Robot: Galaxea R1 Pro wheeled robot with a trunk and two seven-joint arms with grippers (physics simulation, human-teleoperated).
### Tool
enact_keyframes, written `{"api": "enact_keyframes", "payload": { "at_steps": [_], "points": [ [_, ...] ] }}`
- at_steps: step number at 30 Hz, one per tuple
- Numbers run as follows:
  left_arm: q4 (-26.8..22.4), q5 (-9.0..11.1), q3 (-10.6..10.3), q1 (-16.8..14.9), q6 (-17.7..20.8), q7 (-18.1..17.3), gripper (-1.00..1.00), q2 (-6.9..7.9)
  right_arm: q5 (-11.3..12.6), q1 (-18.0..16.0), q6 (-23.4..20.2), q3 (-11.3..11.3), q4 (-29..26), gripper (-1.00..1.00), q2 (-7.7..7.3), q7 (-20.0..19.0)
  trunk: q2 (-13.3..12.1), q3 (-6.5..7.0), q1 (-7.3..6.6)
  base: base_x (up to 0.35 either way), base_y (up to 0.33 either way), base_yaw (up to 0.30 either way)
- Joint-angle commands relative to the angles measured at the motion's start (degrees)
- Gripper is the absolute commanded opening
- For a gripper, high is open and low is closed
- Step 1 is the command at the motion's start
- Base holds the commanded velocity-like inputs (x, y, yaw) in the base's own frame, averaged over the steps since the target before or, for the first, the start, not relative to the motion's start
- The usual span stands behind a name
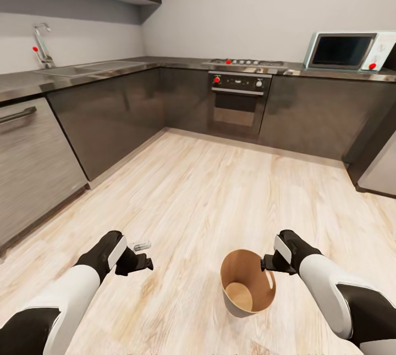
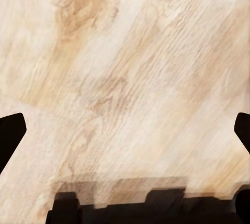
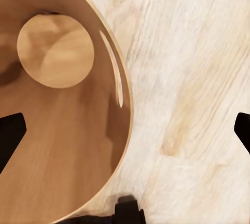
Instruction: Put the three can of soda from the living room inside the tash can in the kitchen.
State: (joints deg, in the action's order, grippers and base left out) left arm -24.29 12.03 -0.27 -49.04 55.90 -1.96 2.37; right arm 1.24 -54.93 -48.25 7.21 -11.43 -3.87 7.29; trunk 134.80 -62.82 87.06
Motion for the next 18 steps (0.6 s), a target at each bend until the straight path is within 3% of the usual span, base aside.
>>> {"api": "enact_keyframes", "payload": {
  "at_steps": [1,14,18],
  "points": [
    [0.0,0.0,0.0,0.0,0.0,0.0,1.0,0.0,0.0,0.0,0.0,0.0,0.0,1.0,0.0,0.0,0.4,-0.25,0.22,0.0,0.0,0.0],
    [-0.1,0.0,0.0,0.0,-0.1,0.0,1.0,0.0,0.0,0.0,0.0,0.0,0.2,1.0,0.02,0.0,5.6,-3.38,3.08,0.0,0.0,0.0],
    [-0.1,0.0,0.0,0.0,-0.1,0.0,1.0,0.0,-0.1,0.0,0.0,0.0,0.2,1.0,-0.02,0.0,5.6,-3.63,3.08,0.0,0.0,0.0]
  ]
}}
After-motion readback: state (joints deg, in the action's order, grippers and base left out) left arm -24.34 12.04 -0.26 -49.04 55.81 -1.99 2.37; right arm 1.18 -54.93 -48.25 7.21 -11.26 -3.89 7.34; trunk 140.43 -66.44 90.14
